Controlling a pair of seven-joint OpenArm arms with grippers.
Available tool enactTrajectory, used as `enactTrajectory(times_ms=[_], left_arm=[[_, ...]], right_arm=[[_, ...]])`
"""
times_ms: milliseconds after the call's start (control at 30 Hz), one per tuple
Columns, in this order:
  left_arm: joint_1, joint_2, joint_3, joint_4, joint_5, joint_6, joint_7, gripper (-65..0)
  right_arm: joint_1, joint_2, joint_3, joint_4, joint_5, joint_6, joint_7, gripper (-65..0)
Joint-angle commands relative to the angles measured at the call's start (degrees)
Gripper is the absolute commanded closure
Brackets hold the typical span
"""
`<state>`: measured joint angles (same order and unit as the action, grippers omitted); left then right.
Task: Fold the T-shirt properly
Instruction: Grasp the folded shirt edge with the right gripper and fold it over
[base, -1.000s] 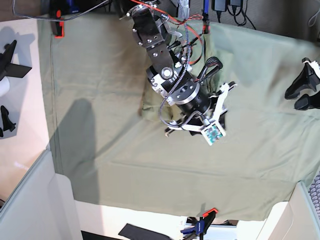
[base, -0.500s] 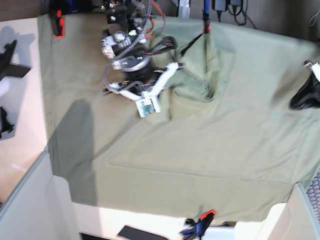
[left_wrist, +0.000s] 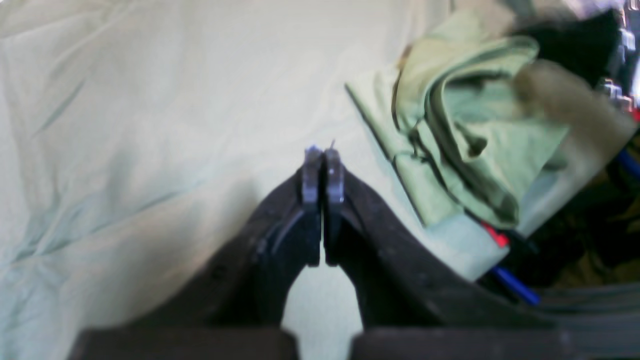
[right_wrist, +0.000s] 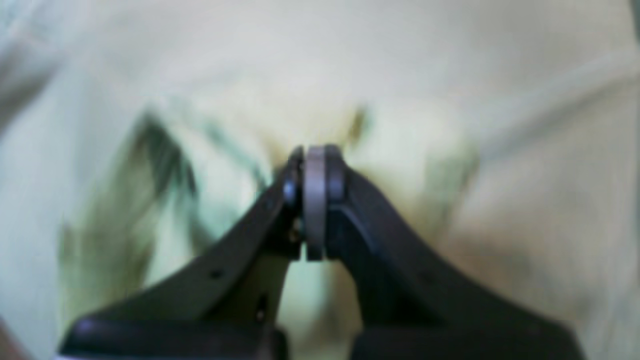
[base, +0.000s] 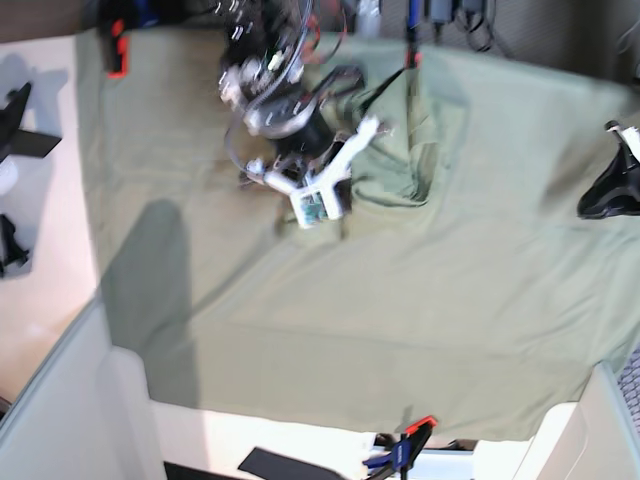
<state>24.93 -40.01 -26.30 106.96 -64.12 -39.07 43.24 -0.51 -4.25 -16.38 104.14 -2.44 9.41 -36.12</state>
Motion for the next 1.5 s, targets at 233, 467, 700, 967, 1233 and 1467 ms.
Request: enactTrajectory(times_ms=[233, 467, 700, 967, 1233, 1467], left_arm=[[0.33, -1.07, -0.61, 1.09, -1.22, -0.93, -0.07, 0.0], [1.05, -1.09, -0.61, 1.09, -1.22, -0.93, 0.44, 0.0], [1.14, -1.11, -0.61, 1.07, -0.79, -0.93, 0.79, 0.0], [1.09, -1.09, -0.61, 1.07, -1.05, -0.93, 0.72, 0.0], [0.96, -1.11, -0.61, 1.07, -0.98, -0.93, 0.74, 0.0], [1.01, -1.07, -0.61, 1.09, -1.07, -0.93, 0.76, 0.0]], right_arm=[[20.02, -4.46, -1.49, -20.02, 6.29, 5.18, 3.10, 0.0], [21.77, -4.09, 1.03, -9.66, 6.91, 5.16, -10.29, 0.0], [7.26, -0.09, 6.82, 2.80, 8.26, 5.16, -11.78, 0.0], [-7.78, 2.34, 7.69, 7.28, 8.28, 5.07, -7.58, 0.0], [-3.15, 1.29, 7.19, -3.23, 10.49, 7.39, -0.98, 0.0], [9.51, -4.46, 3.19, -16.44, 11.61, 8.85, 3.39, 0.0]])
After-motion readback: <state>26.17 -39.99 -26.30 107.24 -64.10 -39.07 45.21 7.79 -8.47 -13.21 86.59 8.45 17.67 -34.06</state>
